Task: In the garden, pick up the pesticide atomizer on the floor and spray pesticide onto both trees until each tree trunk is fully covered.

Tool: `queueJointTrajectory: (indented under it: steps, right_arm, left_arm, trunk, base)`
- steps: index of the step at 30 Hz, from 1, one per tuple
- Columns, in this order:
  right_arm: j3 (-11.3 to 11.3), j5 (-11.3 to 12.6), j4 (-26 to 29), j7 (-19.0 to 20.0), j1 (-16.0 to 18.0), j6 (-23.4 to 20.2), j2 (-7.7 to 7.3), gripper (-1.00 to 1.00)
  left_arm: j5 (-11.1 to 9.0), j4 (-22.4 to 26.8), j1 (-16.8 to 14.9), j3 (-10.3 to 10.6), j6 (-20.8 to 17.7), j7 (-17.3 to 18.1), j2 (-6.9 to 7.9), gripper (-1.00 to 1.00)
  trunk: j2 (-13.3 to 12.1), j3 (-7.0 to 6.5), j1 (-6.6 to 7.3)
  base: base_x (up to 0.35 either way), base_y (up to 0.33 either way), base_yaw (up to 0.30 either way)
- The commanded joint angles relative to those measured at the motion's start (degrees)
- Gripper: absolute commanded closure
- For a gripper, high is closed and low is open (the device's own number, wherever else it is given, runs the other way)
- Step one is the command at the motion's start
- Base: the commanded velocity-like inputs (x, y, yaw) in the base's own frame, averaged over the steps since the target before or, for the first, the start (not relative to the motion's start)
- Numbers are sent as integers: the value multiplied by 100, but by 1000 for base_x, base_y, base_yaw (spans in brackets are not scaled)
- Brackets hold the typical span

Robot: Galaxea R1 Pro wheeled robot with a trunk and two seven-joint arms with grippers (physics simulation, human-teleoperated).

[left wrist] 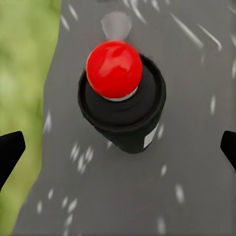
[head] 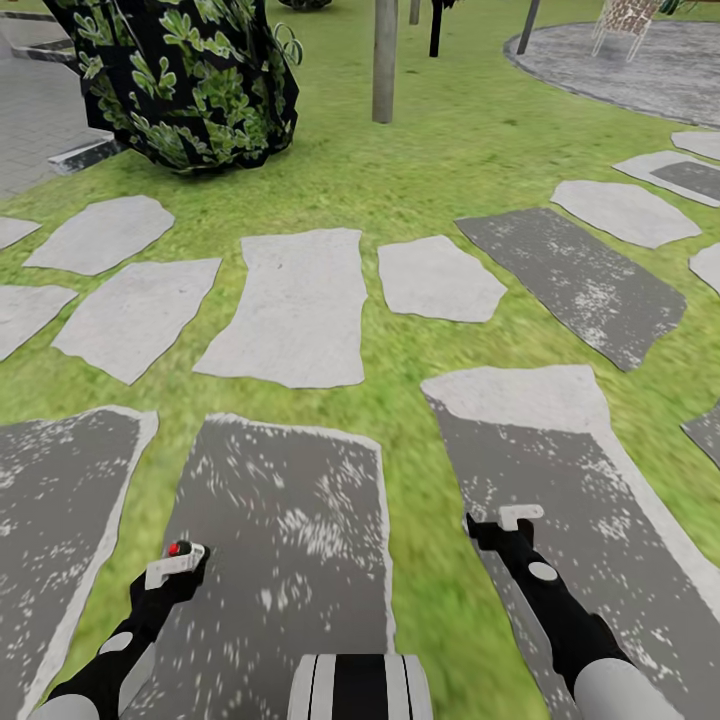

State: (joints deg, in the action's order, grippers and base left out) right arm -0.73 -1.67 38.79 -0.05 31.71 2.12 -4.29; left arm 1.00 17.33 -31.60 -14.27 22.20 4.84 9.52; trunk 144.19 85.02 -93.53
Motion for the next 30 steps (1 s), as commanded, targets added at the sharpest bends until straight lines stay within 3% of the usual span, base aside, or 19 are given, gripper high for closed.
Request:
queueJointTrajectory:
  steps: [1, 30]
  right_arm:
    - [-7, -17, -3, 2, 2, 17, 0, -100]
    - [-7, -17, -10, -3, 2, 17, -1, -100]
  left_arm:
    - [8, -4, -4, -49, 14, 48, -1, -100]
    - [1, -11, -4, -50, 21, 44, 6, -100]
  trunk:
    - [1, 3, 0]
    - [1, 3, 0]
  base:
    - [128, 0, 1]
    - [19, 0, 0]
